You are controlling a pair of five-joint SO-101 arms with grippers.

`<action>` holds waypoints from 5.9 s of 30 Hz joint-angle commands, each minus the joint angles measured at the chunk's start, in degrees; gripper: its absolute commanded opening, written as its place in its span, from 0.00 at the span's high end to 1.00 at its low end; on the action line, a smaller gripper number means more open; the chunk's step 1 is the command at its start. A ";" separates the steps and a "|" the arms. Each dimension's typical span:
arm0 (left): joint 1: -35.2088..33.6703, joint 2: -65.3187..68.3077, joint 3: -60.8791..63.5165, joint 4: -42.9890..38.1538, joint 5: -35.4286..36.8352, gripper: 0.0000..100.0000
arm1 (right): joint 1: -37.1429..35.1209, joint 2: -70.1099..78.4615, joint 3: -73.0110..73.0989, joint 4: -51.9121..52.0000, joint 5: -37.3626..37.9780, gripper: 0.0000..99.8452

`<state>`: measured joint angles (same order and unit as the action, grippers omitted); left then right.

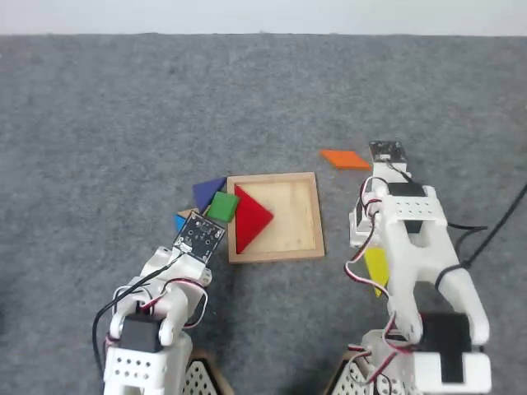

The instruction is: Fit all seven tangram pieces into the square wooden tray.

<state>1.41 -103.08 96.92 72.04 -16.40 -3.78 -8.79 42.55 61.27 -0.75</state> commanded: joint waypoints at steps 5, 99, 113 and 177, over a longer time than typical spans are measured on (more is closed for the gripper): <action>-0.09 -0.26 -0.48 0.35 0.18 0.96 | -0.57 6.73 -1.93 -6.37 -0.88 0.67; -0.09 -0.26 -0.48 0.35 0.18 0.96 | -4.18 23.16 -27.69 2.24 -11.52 0.65; -0.09 -0.26 -0.48 0.35 0.18 0.96 | -6.81 22.46 -24.44 5.14 -10.81 0.65; -0.09 -0.26 -0.48 0.26 0.18 0.96 | -7.43 16.66 -28.57 11.30 -10.73 0.67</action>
<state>1.41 -103.08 96.92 72.04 -16.40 -11.60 11.08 14.59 72.18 -11.65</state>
